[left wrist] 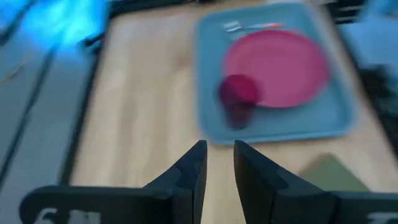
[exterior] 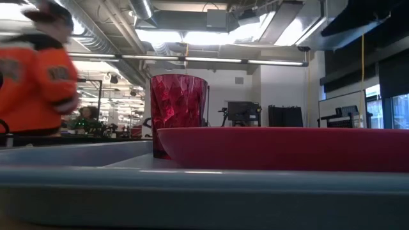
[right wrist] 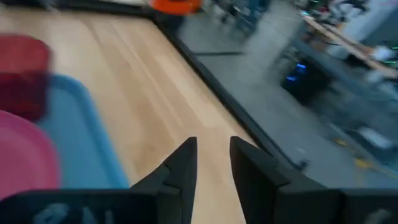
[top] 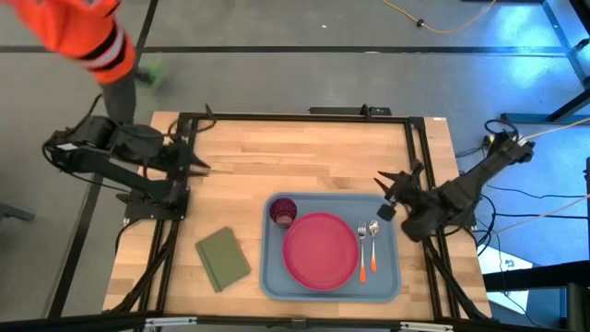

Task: Pick and place plate/cup/fork/spoon on tray
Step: Return to Home Position

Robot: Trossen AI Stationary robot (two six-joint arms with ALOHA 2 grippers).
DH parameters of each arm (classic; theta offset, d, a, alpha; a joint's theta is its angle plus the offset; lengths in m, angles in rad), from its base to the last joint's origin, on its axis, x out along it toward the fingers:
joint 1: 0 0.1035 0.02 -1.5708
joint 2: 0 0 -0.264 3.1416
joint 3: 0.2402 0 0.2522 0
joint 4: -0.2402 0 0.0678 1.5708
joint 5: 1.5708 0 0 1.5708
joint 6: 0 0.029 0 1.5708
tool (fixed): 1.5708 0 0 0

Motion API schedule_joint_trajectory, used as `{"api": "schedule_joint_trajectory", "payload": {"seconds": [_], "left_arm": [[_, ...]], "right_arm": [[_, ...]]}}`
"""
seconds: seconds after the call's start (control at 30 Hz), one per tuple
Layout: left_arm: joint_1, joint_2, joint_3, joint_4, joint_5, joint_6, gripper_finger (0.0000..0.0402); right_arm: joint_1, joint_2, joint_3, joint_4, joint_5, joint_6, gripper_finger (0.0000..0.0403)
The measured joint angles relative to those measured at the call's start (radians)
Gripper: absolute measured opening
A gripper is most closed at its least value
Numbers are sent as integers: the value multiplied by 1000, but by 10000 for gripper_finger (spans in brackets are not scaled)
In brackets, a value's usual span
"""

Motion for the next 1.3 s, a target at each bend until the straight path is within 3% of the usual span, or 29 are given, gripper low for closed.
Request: {"api": "schedule_joint_trajectory", "payload": {"seconds": [0.13,0.33,0.47,0.7,0.87,1.1,1.3], "left_arm": [[4,-76,-174,152,185,116,73],[60,-186,-425,368,306,103,73],[111,-266,-553,523,327,40,73],[149,-417,-822,851,355,40,73],[172,-505,-994,1022,365,-11,73],[213,-568,-1063,1093,514,-19,73],[256,-580,-1100,1104,520,-19,73]], "right_arm": [[38,-137,-101,246,-87,-184,101],[42,-366,-315,764,-450,-576,101],[42,-538,-445,978,-585,-797,101],[41,-768,-641,1092,-553,-796,101],[41,-868,-745,1183,-657,-822,101],[41,-966,-760,1211,-768,-915,101],[28,-991,-772,1185,-769,-937,101]]}}
